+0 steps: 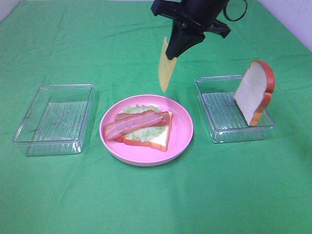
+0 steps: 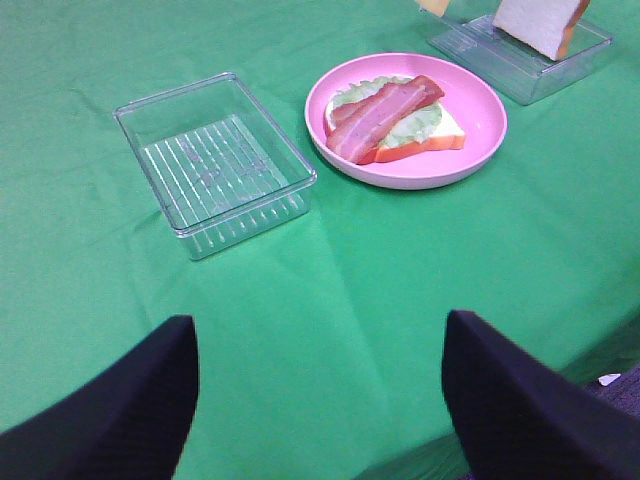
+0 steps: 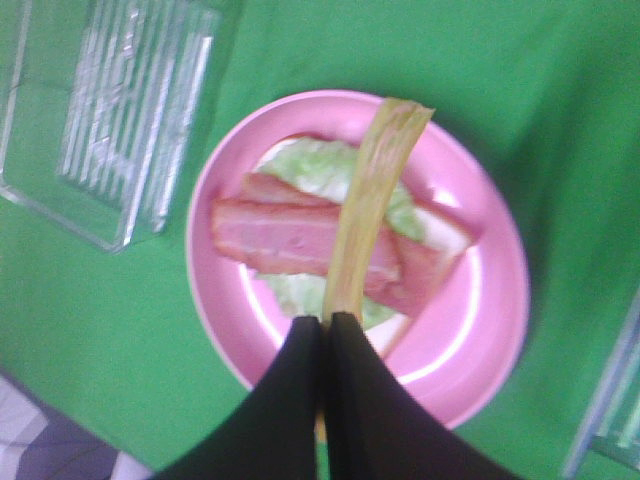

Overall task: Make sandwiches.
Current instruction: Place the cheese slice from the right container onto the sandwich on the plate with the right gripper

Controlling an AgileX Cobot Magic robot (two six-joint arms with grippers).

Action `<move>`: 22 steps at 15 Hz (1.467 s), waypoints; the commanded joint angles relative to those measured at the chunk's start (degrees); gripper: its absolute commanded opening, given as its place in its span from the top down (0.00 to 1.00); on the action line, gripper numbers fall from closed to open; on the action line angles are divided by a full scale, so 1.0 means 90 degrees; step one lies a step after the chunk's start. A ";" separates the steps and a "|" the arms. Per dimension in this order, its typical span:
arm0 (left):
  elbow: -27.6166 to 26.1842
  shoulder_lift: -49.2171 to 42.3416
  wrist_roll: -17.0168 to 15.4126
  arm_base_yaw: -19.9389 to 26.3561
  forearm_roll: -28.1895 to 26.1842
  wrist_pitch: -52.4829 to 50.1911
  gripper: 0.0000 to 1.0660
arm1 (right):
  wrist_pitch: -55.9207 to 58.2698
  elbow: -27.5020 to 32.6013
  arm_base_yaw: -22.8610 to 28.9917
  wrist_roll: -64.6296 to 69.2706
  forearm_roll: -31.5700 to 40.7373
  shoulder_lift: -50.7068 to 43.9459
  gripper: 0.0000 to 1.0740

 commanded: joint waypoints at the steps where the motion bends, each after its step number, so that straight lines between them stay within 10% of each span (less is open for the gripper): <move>1: 0.0006 -0.0108 0.0006 0.0013 0.0000 -0.0064 0.38 | 0.0172 0.0592 0.0229 -0.0465 0.0866 -0.0051 1.00; 9: 0.0006 -0.0108 0.0006 0.0013 0.0000 -0.0064 0.38 | -0.1668 0.1757 0.1019 -0.0809 0.1681 0.0172 1.00; 18: 0.0006 -0.0108 0.0006 0.0013 0.0000 -0.0064 0.38 | -0.1853 0.1757 0.1012 0.0783 -0.0942 0.0248 1.00; 22: 0.0006 -0.0108 0.0000 0.0013 0.0000 -0.0064 0.38 | -0.1878 0.1757 0.1012 0.1076 -0.1477 0.0248 0.57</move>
